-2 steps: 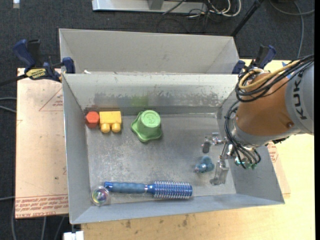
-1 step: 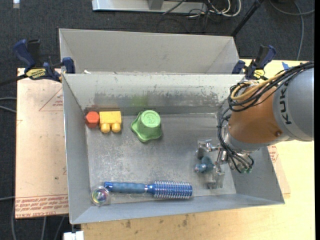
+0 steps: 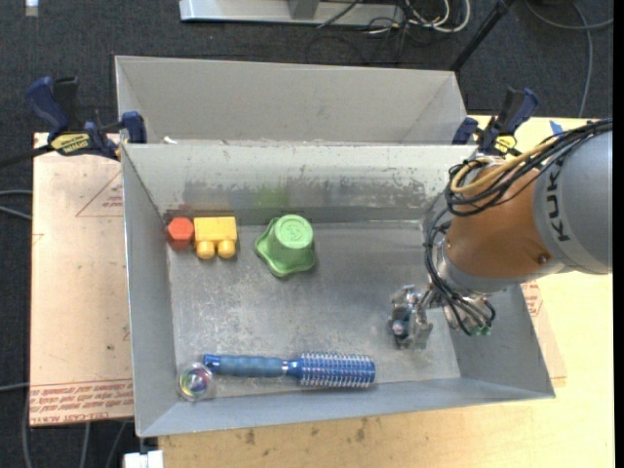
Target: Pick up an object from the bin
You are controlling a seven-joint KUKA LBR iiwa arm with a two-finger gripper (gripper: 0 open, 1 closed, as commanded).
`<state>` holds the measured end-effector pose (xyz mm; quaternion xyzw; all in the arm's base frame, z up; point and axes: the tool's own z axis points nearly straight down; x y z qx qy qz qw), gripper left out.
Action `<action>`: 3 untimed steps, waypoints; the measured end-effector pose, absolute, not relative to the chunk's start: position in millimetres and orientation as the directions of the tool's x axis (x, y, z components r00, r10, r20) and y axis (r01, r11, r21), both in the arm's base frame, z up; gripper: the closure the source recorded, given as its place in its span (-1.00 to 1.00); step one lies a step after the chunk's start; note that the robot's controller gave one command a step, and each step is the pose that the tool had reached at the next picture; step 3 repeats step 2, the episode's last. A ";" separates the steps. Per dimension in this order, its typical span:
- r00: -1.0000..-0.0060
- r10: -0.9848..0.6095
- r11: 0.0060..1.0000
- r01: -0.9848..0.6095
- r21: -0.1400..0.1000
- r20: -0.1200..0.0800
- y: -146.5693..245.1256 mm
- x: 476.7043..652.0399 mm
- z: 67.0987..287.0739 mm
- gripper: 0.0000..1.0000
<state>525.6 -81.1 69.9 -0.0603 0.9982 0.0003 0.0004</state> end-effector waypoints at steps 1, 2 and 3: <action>-0.991 -0.136 0.991 -0.136 -0.003 -0.011 -96.6 528.0 193.7 1.00; -0.991 -0.130 0.992 -0.130 -0.003 -0.010 -94.4 526.1 252.1 1.00; -0.991 -0.130 0.992 -0.130 -0.003 -0.010 -94.4 526.1 252.1 1.00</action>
Offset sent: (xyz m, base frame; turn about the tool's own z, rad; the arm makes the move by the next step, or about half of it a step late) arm -0.0003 -0.0152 0.1194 -0.0193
